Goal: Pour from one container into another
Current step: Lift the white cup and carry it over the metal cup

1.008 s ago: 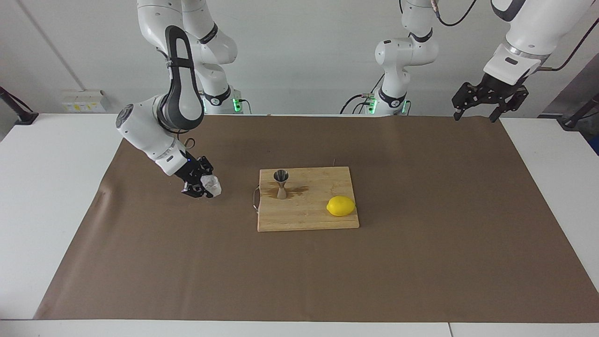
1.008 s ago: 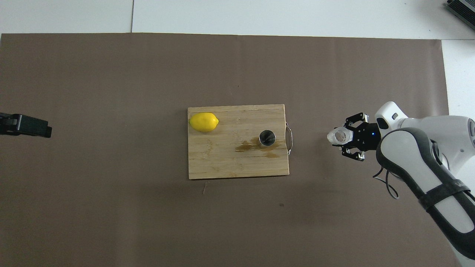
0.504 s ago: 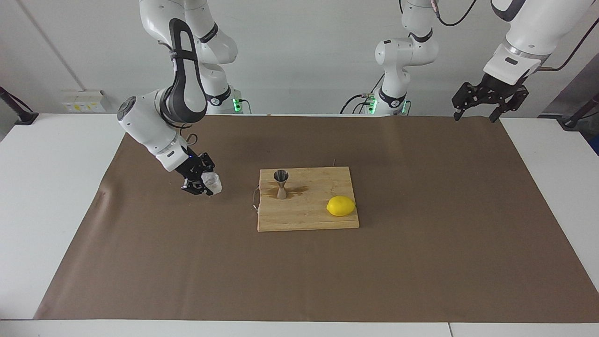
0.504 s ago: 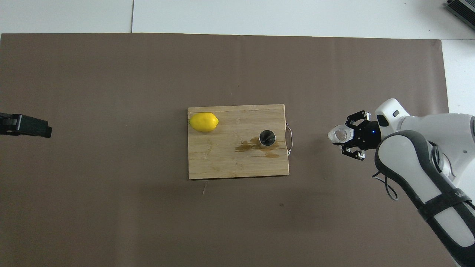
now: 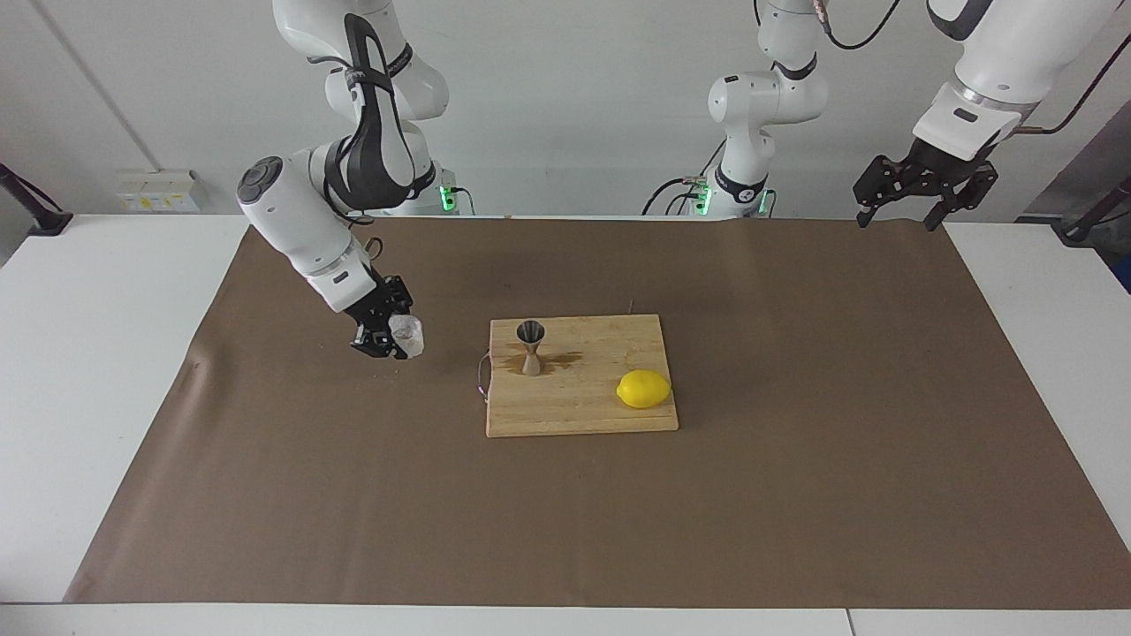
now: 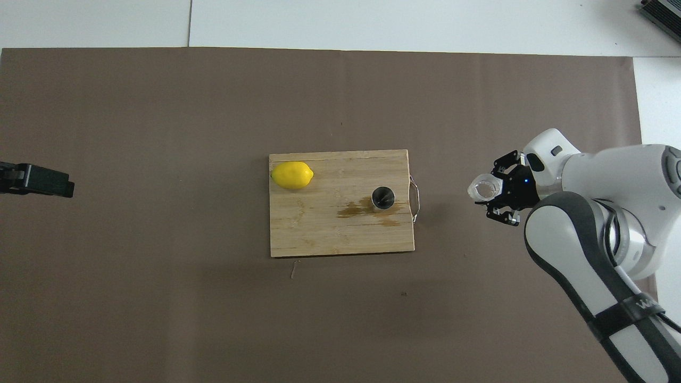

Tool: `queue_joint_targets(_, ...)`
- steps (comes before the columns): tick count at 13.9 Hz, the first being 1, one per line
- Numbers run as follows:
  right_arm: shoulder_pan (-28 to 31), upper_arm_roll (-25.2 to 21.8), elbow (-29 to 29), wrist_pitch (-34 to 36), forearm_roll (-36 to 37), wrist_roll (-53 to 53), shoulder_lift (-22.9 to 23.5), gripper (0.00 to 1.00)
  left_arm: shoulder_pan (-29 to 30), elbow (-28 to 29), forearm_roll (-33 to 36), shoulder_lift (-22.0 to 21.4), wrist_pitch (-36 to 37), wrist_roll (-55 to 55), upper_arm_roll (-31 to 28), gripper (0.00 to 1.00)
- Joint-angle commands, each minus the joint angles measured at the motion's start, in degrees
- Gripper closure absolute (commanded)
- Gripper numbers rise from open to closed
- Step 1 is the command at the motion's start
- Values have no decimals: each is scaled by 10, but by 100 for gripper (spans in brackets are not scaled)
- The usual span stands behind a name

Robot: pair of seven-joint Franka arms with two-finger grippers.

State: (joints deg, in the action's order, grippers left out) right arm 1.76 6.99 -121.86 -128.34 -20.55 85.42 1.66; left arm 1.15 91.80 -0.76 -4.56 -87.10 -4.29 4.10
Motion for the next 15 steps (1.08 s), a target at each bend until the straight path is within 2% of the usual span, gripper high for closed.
queue_joint_targets(1, -17, 24, 36, 29, 66, -77, 3, 100, 7, 16, -7, -17, 2, 3, 2, 0)
queue_joint_targets(7, -104, 27, 110, 69, 203, -236, 20, 100, 7, 16, -7, -17, 2, 3, 2, 0)
queue_joint_targets(10, -141, 28, 145, 71, 241, -242, 46, 100, 7, 16, -7, -17, 2, 3, 2, 0)
queue_joint_targets(12, -171, 28, 166, 87, 308, -242, 61, 100, 7, 16, -7, -17, 2, 3, 2, 0)
queue_joint_targets(15, -194, 28, 189, 104, 324, -249, 85, 100, 7, 16, -7, -17, 2, 3, 2, 0)
